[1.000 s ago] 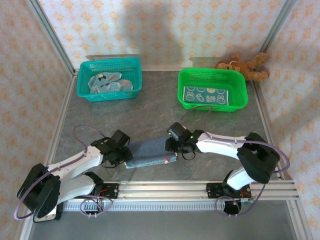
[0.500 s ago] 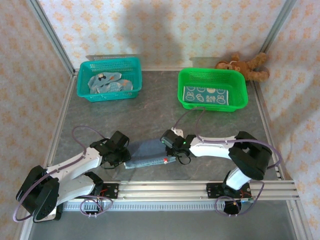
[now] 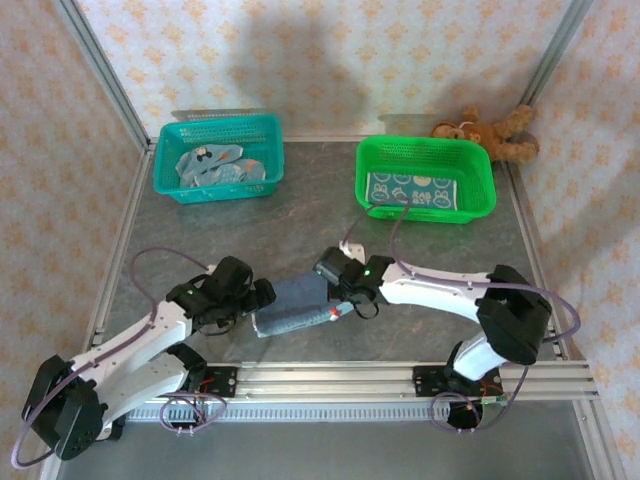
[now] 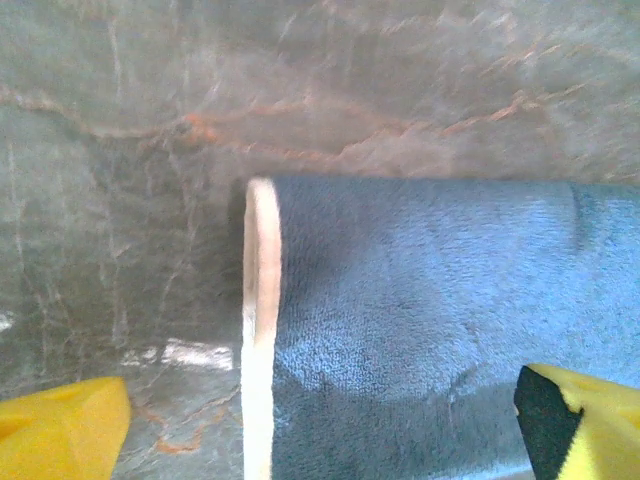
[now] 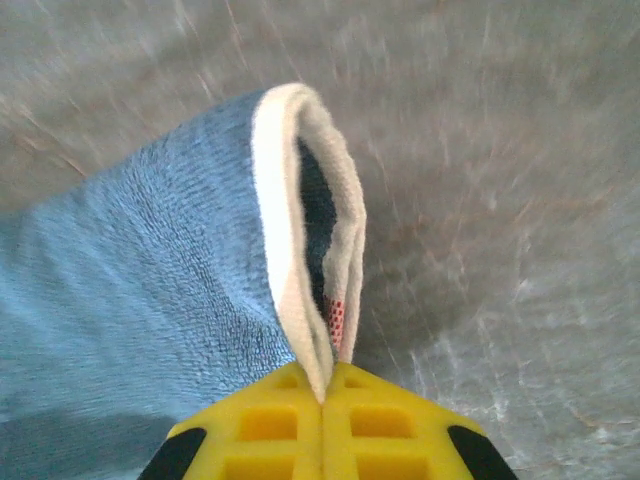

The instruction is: Fold and stack the towels

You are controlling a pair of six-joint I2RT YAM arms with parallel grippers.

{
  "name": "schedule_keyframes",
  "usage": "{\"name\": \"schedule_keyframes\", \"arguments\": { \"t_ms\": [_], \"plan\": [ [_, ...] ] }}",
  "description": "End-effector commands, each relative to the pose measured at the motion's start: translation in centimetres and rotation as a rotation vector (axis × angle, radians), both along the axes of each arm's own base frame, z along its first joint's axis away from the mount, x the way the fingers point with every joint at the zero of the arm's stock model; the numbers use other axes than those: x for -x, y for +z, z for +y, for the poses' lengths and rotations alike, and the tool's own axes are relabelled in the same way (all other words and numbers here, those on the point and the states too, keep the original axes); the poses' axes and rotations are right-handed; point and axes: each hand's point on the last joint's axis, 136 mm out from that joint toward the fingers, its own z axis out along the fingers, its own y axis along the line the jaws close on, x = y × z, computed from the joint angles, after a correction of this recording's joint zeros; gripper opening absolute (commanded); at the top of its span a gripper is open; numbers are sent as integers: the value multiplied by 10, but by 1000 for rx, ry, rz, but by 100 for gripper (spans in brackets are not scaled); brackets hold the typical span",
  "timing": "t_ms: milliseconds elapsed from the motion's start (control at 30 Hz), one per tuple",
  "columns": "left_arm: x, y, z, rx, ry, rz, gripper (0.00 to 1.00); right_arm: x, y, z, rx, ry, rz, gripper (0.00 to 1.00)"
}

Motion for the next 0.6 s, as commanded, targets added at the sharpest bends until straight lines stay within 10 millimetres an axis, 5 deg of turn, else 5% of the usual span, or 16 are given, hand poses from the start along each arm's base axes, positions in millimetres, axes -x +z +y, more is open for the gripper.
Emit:
{"name": "schedule_keyframes", "arguments": {
  "t_ms": [0,233,567],
  "plan": [
    [-8,16,8,-32,22,-55,100,-21,39,-29,89,-43,-71,0],
    [-12,27,8,-20,19,-91,100,-80,98,-42,146,-96,-162,0],
    [-16,37,10,-13,25,-124,100,-172,130,-58,177,-187,-199,0]
  ]
}}
